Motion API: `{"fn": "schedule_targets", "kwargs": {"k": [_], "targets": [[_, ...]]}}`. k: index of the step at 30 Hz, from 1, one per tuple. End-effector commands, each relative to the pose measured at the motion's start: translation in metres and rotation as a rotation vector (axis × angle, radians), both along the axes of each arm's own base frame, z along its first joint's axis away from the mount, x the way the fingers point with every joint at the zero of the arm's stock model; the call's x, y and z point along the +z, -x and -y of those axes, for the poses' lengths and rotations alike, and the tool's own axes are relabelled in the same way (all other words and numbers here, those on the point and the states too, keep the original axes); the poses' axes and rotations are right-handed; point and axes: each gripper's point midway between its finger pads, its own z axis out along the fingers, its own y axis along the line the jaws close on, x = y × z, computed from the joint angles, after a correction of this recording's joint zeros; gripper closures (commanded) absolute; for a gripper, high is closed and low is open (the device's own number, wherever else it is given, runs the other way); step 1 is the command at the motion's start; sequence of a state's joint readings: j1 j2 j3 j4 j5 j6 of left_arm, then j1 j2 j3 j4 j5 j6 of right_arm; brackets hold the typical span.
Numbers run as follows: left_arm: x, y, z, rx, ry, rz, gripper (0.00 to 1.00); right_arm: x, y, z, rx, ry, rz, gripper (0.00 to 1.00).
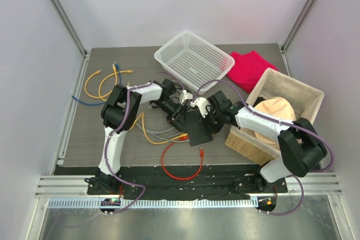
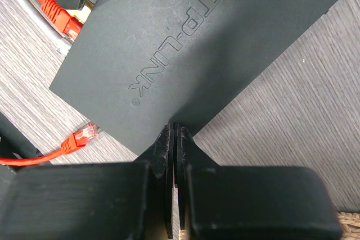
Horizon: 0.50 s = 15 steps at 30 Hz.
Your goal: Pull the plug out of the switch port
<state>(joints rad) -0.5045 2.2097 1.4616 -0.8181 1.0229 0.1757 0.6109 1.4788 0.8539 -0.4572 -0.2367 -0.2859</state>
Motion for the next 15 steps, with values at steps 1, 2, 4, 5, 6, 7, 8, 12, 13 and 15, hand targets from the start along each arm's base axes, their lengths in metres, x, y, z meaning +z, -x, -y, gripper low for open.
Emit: {"fn": "schedule_targets", "kwargs": {"k": [1, 2, 4, 5, 6, 7, 8, 12, 13, 15], "targets": [[-0.0281, -0.0153, -0.0145, -0.009, -0.114, 0.127, 0.57, -0.0049, 0.0063, 0.0140, -0.010, 0.047, -0.005, 0.95], [-0.0284, -0.0160, -0.0146, -0.005, -0.118, 0.129, 0.57, -0.0063, 0.0075, 0.0144, -0.012, 0.048, -0.011, 0.95], [-0.0304, -0.0174, -0.0164, -0.001, -0.139, 0.141, 0.57, -0.0080, 0.0075, 0.0136, -0.008, 0.048, -0.015, 0.94], [-0.0310, -0.0184, -0.0174, 0.005, -0.147, 0.143, 0.57, -0.0068, 0.0056, 0.0119, -0.008, 0.043, -0.012, 0.94], [-0.0317, -0.0171, -0.0175, 0.004, -0.150, 0.138, 0.56, -0.0067, 0.0047, 0.0116, -0.009, 0.044, -0.011, 0.94], [-0.0316, -0.0157, -0.0177, 0.004, -0.149, 0.132, 0.56, -0.0061, 0.0037, 0.0109, -0.009, 0.042, -0.009, 0.94], [-0.0317, -0.0158, -0.0173, 0.008, -0.149, 0.130, 0.57, -0.0069, 0.0032, 0.0105, -0.009, 0.044, -0.011, 0.94], [-0.0310, -0.0143, -0.0166, 0.002, -0.136, 0.128, 0.59, -0.0108, 0.0070, 0.0093, -0.015, 0.039, -0.035, 0.94], [-0.0292, -0.0141, -0.0154, -0.002, -0.128, 0.130, 0.59, -0.0117, 0.0084, 0.0092, -0.016, 0.038, -0.043, 0.94], [-0.0293, -0.0144, -0.0160, -0.003, -0.127, 0.132, 0.60, -0.0130, 0.0106, 0.0091, -0.013, 0.039, -0.048, 0.95]]}}
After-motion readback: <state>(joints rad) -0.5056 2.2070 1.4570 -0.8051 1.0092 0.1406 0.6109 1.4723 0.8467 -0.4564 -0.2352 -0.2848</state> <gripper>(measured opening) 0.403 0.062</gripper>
